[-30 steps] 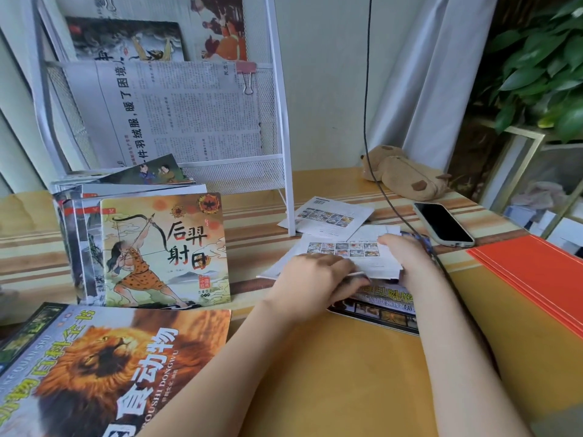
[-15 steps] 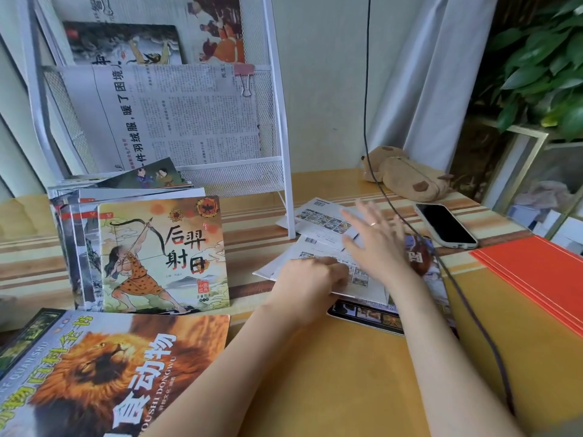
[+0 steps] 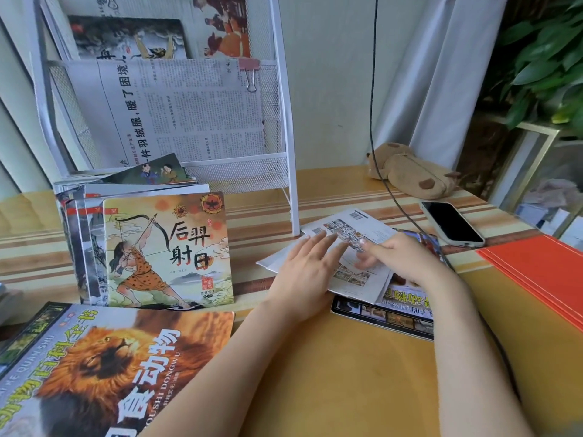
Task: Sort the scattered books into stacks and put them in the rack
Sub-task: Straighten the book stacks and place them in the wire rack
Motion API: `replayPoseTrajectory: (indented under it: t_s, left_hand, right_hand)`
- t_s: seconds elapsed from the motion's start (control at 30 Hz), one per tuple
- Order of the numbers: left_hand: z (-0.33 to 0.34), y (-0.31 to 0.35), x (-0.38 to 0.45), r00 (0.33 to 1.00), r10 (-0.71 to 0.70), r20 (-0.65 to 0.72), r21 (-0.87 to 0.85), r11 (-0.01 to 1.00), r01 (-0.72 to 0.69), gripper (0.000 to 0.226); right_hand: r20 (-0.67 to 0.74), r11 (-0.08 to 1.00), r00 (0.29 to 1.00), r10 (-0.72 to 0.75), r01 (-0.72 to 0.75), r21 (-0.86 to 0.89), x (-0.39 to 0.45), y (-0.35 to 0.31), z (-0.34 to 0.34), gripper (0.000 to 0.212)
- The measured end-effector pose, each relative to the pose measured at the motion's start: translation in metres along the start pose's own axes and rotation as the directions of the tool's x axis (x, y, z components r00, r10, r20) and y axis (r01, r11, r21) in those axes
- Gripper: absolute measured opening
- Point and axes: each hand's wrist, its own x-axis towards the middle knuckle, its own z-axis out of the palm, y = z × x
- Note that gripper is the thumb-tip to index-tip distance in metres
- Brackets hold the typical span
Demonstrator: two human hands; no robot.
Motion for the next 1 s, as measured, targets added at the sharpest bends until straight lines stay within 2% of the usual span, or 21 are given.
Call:
replayPoseTrajectory:
  t_s: [0.27, 0.4, 0.43, 0.5, 0.57, 0.63, 0.7, 0.77, 0.83, 0.93, 0.97, 1.0]
  left_hand:
    - [0.005, -0.008, 0.003, 0.994, 0.014, 0.108, 0.041, 0.999, -0.018, 0.075]
    - [0.007, -0.013, 0.003, 0.997, 0.044, 0.066, -0.033, 0.999, -0.042, 0.060]
    - [0.007, -0.014, 0.004, 0.998, 0.061, 0.021, -0.061, 0.996, -0.059, 0.054]
    - [0.001, -0.016, 0.007, 0.990, 0.076, -0.121, -0.053, 0.995, -0.083, 0.037]
    - [-0.006, -0.020, 0.009, 0.952, 0.008, -0.307, -0.058, 0.998, -0.028, 0.027]
    - [-0.014, -0.025, 0.009, 0.869, -0.092, -0.486, -0.096, 0.994, 0.052, 0.019]
    - [-0.022, -0.030, 0.007, 0.799, -0.150, -0.583, -0.148, 0.986, 0.078, 0.014]
    - [-0.030, -0.032, 0.006, 0.778, -0.148, -0.610, -0.176, 0.983, 0.049, 0.019]
    - [-0.035, -0.029, 0.006, 0.771, -0.105, -0.628, -0.156, 0.988, 0.007, 0.030]
    - [-0.039, -0.017, 0.007, 0.703, -0.051, -0.709, -0.107, 0.994, -0.036, 0.032]
    - [-0.040, -0.015, 0.008, 0.678, -0.068, -0.732, -0.110, 0.994, -0.020, 0.043]
    - [-0.041, -0.014, 0.008, 0.649, -0.103, -0.754, -0.122, 0.992, 0.015, 0.059]
  right_hand:
    - [0.185, 0.998, 0.982, 0.046, -0.052, 0.026, -0.017, -0.002, -0.009, 0.039]
    - [0.265, 0.998, 0.963, -0.048, 0.037, 0.044, -0.033, -0.011, -0.006, 0.037]
    - [0.234, 0.995, 0.969, -0.079, 0.064, 0.072, -0.035, -0.011, -0.005, 0.036]
    - [0.041, 0.986, 0.992, -0.123, 0.117, 0.120, -0.038, -0.010, -0.006, 0.035]
    - [-0.112, 0.953, 0.981, -0.156, 0.180, 0.244, -0.039, -0.009, -0.010, 0.033]
    - [-0.097, 0.881, 0.958, -0.271, 0.288, 0.376, -0.040, -0.012, -0.013, 0.032]
    - [-0.053, 0.869, 0.935, -0.351, 0.346, 0.352, -0.036, -0.010, -0.008, 0.038]
    - [-0.056, 0.936, 0.946, -0.321, 0.325, 0.132, -0.031, -0.009, 0.000, 0.052]
    - [-0.134, 0.948, 0.938, -0.319, 0.318, -0.033, -0.028, -0.015, 0.006, 0.051]
    - [-0.384, 0.942, 0.866, -0.321, 0.334, -0.034, -0.022, -0.019, 0.011, 0.021]
    - [-0.428, 0.948, 0.858, -0.285, 0.317, 0.004, -0.022, -0.021, 0.011, 0.008]
    - [-0.453, 0.950, 0.855, -0.252, 0.307, 0.052, -0.022, -0.024, 0.011, 0.014]
